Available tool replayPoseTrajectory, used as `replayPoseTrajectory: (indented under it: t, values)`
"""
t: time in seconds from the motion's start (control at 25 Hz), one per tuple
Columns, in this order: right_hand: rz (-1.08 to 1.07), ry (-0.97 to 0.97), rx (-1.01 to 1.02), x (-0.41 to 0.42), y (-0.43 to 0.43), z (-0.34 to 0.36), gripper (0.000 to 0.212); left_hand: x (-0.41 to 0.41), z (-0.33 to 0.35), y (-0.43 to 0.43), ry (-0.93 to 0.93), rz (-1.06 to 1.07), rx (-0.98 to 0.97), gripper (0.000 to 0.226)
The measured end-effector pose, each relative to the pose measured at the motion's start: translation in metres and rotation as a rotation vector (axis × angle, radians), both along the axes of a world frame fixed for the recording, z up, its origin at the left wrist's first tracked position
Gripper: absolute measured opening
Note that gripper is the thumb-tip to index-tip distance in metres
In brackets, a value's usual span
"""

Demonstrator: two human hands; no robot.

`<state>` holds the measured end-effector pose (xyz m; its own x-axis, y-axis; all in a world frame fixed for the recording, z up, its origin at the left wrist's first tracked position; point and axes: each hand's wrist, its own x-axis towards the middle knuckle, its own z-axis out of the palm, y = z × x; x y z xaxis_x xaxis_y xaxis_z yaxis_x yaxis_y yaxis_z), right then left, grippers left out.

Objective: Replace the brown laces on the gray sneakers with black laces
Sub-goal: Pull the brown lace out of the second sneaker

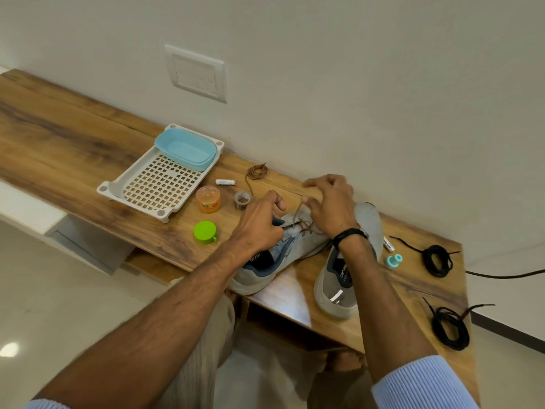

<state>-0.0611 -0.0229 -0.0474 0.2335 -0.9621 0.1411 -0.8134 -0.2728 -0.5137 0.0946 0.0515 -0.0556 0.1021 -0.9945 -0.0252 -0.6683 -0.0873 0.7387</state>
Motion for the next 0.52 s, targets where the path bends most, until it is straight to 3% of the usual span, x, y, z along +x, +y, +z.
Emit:
replayPoseTrajectory:
  t: [0.12,0.2,0.28,0.4,0.52]
  values:
    - [0.164,0.136,0.210,0.002,-0.004,-0.016,0.015,0.000,-0.001,-0.002,-0.036,-0.034,0.008,0.039]
    - [0.142,0.155,0.222,0.002,-0.003,-0.020,0.005,-0.003,0.000,-0.002,-0.073,-0.056,0.006,0.035]
    - [0.104,0.176,0.200,0.002,-0.004,-0.018,0.008,-0.003,-0.001,-0.002,-0.088,-0.049,0.010,0.034]
    - [0.210,0.215,0.255,0.005,-0.001,-0.015,0.024,-0.003,-0.003,-0.003,-0.087,-0.035,0.051,0.031]
    - [0.213,0.335,0.270,0.004,-0.001,-0.012,0.015,-0.004,-0.001,-0.003,-0.119,-0.029,0.061,0.034]
